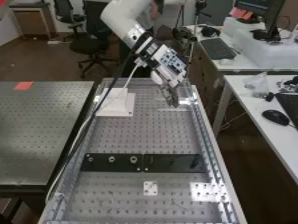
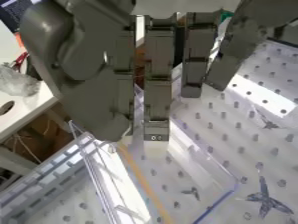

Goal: Grab the chopstick and place it in the clear container

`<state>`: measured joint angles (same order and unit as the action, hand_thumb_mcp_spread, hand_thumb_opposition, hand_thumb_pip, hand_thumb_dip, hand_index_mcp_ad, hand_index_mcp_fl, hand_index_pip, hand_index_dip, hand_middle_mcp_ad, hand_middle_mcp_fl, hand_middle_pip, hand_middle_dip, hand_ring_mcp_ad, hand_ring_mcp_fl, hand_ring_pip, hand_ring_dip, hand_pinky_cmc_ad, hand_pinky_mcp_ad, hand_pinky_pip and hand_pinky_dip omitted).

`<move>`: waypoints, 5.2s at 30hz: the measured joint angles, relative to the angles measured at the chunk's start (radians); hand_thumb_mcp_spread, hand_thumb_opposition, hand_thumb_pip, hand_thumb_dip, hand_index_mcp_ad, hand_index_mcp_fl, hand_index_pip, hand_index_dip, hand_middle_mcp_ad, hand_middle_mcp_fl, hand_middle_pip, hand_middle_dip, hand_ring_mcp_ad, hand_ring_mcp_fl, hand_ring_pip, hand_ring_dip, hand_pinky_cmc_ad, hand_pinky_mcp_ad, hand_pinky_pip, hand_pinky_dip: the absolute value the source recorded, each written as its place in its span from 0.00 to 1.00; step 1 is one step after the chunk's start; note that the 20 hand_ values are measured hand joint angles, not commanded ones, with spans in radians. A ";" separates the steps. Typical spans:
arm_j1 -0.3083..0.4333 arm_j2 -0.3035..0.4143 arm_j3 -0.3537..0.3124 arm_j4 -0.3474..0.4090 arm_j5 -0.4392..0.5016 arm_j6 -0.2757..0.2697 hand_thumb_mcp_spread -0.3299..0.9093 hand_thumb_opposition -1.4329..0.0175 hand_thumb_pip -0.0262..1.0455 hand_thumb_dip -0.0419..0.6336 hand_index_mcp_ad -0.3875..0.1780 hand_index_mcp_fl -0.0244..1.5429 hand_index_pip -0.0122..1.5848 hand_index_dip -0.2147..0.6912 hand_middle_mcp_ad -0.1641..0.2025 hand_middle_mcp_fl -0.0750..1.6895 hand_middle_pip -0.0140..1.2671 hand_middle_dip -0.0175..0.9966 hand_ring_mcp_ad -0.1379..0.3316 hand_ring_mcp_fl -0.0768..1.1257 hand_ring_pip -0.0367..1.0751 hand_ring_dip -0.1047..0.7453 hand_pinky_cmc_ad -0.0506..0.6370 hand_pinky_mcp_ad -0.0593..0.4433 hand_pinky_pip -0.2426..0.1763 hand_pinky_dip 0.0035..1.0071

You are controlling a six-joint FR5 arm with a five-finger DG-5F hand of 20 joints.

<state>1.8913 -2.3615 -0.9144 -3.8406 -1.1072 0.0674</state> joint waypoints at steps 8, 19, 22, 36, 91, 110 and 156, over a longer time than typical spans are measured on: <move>-0.001 0.024 -0.016 0.025 0.001 -0.006 0.58 0.39 0.77 0.56 0.44 0.42 0.37 0.18 0.50 0.56 0.23 0.42 0.64 0.28 0.18 0.44 0.68 0.55 0.45 0.87; -0.003 0.209 -0.211 0.219 0.104 -0.033 0.53 0.43 0.76 0.56 0.44 0.31 0.35 0.16 0.51 0.42 0.22 0.40 0.69 0.19 0.23 0.39 0.63 0.51 0.37 0.96; -0.001 0.266 -0.281 0.298 0.142 -0.050 0.51 0.45 0.67 0.53 0.44 0.30 0.27 0.16 0.51 0.39 0.16 0.40 0.70 0.18 0.24 0.39 0.63 0.52 0.33 0.95; -0.024 0.494 -0.594 0.805 0.096 -0.398 0.44 0.53 0.45 0.26 0.45 0.27 0.07 0.25 0.59 0.23 0.09 0.37 0.67 0.18 0.16 0.39 0.62 0.81 0.49 0.90; -0.141 0.465 -0.534 0.964 -0.037 -0.885 0.38 0.58 0.44 0.07 0.43 0.04 0.06 0.42 0.57 0.13 0.10 0.33 0.61 0.07 0.11 0.39 0.74 0.80 0.33 0.63; -0.137 0.477 -0.552 0.973 -0.046 -0.880 0.38 0.58 0.45 0.07 0.46 0.04 0.06 0.42 0.59 0.13 0.11 0.32 0.61 0.07 0.11 0.39 0.74 0.80 0.33 0.63; -0.131 0.508 -0.603 0.995 -0.080 -0.832 0.38 0.56 0.47 0.08 0.44 0.04 0.06 0.40 0.58 0.13 0.11 0.32 0.60 0.07 0.11 0.39 0.74 0.81 0.33 0.63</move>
<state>1.7603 -1.8532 -1.5174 -2.8453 -1.1870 -0.7647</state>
